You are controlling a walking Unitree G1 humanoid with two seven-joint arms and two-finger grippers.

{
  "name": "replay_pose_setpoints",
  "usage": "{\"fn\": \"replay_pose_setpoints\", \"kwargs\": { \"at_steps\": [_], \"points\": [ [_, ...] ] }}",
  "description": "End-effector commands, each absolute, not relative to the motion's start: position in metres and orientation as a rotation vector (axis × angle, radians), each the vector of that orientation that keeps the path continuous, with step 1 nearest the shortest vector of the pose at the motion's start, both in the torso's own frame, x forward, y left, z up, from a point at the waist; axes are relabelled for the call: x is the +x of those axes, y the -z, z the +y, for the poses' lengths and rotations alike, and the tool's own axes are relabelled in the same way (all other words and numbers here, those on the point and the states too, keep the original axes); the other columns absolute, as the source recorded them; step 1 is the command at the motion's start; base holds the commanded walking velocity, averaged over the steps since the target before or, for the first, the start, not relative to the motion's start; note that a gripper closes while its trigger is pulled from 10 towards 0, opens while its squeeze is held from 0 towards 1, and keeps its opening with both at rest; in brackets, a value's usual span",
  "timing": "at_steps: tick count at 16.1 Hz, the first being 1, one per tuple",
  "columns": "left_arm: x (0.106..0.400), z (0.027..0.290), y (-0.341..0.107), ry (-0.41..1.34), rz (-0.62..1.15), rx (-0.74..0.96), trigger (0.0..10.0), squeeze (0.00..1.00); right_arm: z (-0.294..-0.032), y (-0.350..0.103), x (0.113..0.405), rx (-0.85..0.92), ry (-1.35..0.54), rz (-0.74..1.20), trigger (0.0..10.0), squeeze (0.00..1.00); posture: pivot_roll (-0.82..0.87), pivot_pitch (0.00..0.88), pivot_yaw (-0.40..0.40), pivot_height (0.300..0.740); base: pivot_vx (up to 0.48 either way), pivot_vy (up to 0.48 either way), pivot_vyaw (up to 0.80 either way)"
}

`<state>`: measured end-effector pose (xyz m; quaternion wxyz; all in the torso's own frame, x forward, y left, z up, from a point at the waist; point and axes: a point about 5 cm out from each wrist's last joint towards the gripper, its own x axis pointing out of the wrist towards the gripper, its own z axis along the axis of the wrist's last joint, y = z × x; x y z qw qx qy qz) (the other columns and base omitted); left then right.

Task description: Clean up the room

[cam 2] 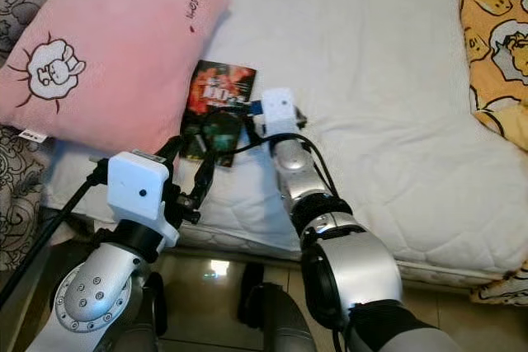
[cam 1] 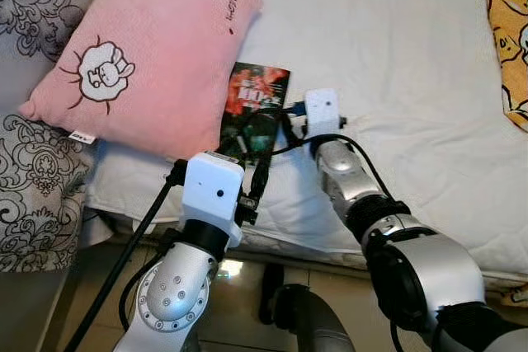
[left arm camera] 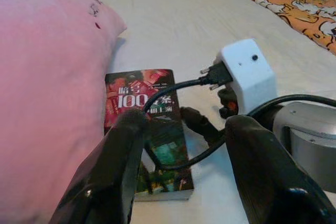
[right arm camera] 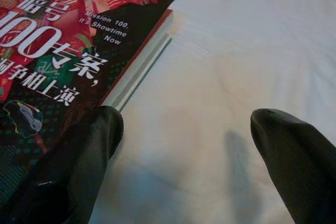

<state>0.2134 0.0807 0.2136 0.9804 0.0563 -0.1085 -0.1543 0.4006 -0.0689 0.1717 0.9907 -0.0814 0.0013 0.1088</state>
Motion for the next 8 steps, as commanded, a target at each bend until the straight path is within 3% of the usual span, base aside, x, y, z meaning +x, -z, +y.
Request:
{"fn": "replay_pose_setpoints", "kwargs": {
  "at_steps": [1, 4, 8],
  "points": [
    [0.211, 0.075, -0.209, 0.333, -0.201, 0.105, 10.0, 0.0, -0.064, -0.162, 0.397, -0.191, -0.259, 0.026, 10.0, 0.0, 0.52, 0.453, -0.181, 0.74, 0.0, 0.0, 0.0],
    [0.215, 0.075, -0.209, 0.331, -0.208, 0.1, 10.0, 0.0, -0.084, -0.157, 0.397, -0.219, -0.192, 0.009, 10.0, 0.0, 0.49, 0.441, -0.182, 0.74, 0.0, 0.0, 0.0],
    [0.228, 0.073, -0.208, 0.364, -0.233, 0.087, 10.0, 0.0, -0.162, -0.145, 0.381, -0.192, 0.042, -0.141, 10.0, 0.0, 0.38, 0.357, -0.171, 0.74, 0.0, 0.0, 0.0]
  ]
}}
